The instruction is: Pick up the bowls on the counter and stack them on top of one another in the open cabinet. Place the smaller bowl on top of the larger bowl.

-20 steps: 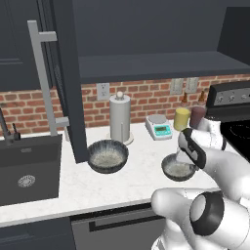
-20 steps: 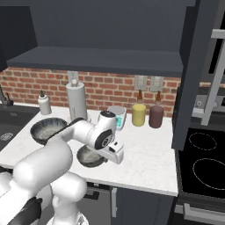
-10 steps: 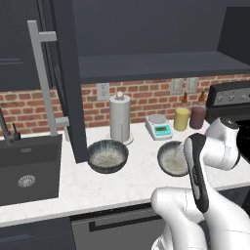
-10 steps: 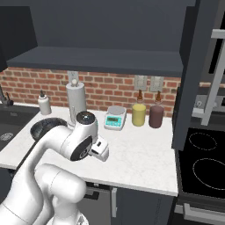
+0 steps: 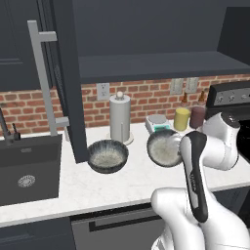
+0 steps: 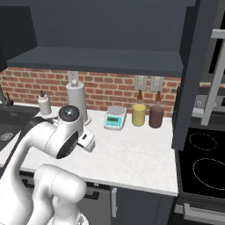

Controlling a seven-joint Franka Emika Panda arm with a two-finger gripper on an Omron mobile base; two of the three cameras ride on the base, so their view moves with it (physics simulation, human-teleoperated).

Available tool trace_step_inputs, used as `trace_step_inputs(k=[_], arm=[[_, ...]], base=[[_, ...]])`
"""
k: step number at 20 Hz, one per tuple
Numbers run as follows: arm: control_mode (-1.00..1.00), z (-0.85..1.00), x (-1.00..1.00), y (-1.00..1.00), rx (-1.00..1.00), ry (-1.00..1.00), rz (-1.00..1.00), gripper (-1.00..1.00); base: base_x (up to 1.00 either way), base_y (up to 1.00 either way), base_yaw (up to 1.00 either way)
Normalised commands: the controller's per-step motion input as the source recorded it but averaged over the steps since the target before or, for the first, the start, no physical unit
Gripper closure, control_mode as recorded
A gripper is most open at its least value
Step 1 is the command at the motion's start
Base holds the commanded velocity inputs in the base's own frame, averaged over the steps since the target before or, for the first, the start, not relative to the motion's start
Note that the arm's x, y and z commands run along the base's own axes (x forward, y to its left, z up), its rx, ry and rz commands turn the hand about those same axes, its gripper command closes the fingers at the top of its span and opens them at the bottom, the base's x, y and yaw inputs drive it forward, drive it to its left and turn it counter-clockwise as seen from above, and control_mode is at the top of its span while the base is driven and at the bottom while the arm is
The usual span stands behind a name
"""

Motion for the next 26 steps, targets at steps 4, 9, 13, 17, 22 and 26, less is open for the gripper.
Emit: trace_step_inputs(k=[4, 9, 13, 17, 22, 26], arm=[[-1.00, 0.72, 0.06, 0.46, -0.04, 0.20, 0.00, 1.00], [-1.00, 0.12, 0.23, 0.56, -0.06, 0.14, 0.00, 1.00], [-1.00, -0.06, 0.46, 0.52, -0.01, 0.06, 0.00, 1.00], [-1.00, -0.21, 0.41, 0.53, 0.00, 0.00, 0.00, 1.00], [-1.00, -0.27, 0.35, 0.48, 0.00, -0.04, 0.00, 1.00], [-1.00, -0.22, 0.44, 0.38, 0.00, 0.00, 0.00, 1.00]], base=[[0.00, 0.00, 0.00], [0.00, 0.00, 0.00], [0.00, 0.00, 0.00], [0.00, 0.00, 0.00], [0.00, 0.00, 0.00], [0.00, 0.00, 0.00]])
